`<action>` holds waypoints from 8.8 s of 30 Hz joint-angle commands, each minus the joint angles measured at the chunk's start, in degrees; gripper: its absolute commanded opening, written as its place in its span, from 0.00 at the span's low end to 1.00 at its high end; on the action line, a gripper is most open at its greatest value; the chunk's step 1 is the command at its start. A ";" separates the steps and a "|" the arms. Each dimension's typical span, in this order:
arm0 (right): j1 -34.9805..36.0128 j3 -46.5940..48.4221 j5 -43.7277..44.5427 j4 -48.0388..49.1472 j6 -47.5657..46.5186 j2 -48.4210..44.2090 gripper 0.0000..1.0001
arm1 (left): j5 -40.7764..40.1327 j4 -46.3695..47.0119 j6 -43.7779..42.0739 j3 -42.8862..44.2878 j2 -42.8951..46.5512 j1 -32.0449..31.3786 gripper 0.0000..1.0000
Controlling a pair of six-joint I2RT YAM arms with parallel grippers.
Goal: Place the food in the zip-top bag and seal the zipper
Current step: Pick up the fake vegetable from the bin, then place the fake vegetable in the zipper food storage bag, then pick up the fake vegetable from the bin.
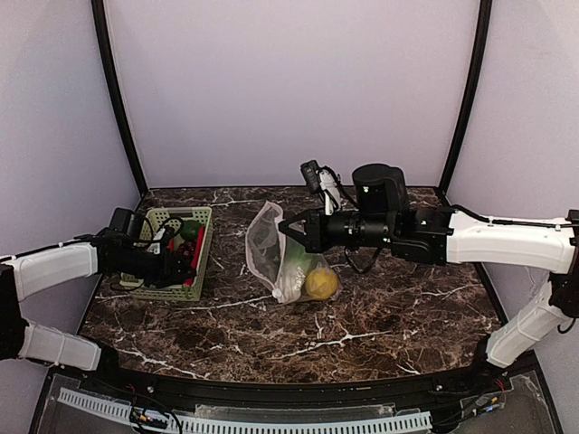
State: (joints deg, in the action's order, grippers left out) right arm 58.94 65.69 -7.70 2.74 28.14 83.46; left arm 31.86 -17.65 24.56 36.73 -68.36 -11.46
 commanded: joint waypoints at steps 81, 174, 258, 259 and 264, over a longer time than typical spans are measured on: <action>11.59 14.80 15.61 -8.01 -21.14 11.71 0.00 | 5.33 -6.90 22.92 6.13 14.47 -32.22 0.14; 12.63 12.77 23.26 -4.15 9.32 10.76 0.00 | -17.45 8.53 16.27 11.44 -2.76 -35.56 0.52; 8.03 9.50 22.56 -7.65 7.56 7.93 0.00 | -19.87 -9.90 -15.35 28.22 -33.90 12.89 0.43; 7.99 9.54 22.50 -7.66 7.63 7.99 0.00 | -19.94 -9.85 -15.29 28.20 -33.94 12.88 0.42; 7.86 9.64 22.30 -7.61 7.55 8.04 0.00 | -20.37 -9.32 -14.75 27.95 -33.56 12.88 0.36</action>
State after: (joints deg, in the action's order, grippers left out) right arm 67.37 73.67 14.79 -6.07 35.24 90.65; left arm 11.66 -26.87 9.65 63.83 -102.19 1.13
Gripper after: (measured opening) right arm 0.004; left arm 0.410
